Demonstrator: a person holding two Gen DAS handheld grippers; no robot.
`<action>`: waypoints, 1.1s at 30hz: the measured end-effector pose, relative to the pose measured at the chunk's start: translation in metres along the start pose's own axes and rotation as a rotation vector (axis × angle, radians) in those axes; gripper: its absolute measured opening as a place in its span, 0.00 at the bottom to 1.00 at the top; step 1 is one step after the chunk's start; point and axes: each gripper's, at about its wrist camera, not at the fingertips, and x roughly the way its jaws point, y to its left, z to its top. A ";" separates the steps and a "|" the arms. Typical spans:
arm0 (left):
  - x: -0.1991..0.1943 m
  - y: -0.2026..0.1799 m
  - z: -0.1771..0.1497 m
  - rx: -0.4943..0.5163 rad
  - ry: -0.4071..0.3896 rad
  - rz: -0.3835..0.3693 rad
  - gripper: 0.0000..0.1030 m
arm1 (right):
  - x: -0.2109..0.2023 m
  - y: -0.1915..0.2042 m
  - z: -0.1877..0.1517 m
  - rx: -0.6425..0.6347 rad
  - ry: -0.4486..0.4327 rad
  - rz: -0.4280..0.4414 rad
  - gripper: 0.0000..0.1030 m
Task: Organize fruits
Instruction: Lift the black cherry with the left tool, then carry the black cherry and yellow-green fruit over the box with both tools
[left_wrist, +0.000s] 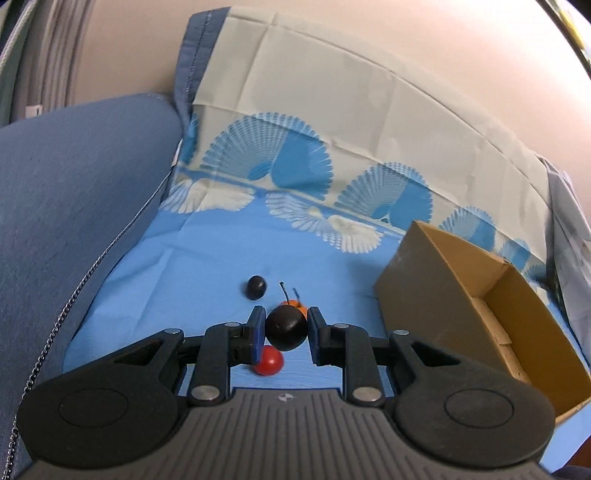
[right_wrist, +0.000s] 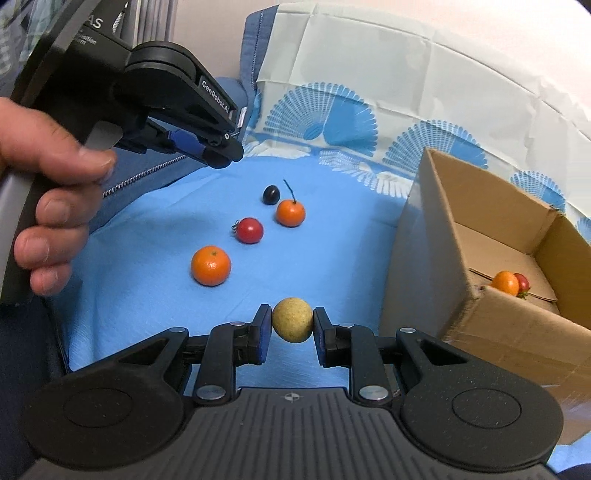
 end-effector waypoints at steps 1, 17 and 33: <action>-0.001 -0.001 0.000 0.001 0.000 -0.003 0.25 | -0.001 -0.001 0.001 0.004 -0.004 -0.003 0.24; -0.018 -0.023 0.020 0.021 -0.040 -0.022 0.26 | -0.018 -0.008 0.021 0.072 -0.110 -0.032 0.24; -0.030 -0.059 0.031 0.085 -0.072 -0.051 0.26 | -0.050 -0.077 0.057 0.307 -0.253 -0.146 0.24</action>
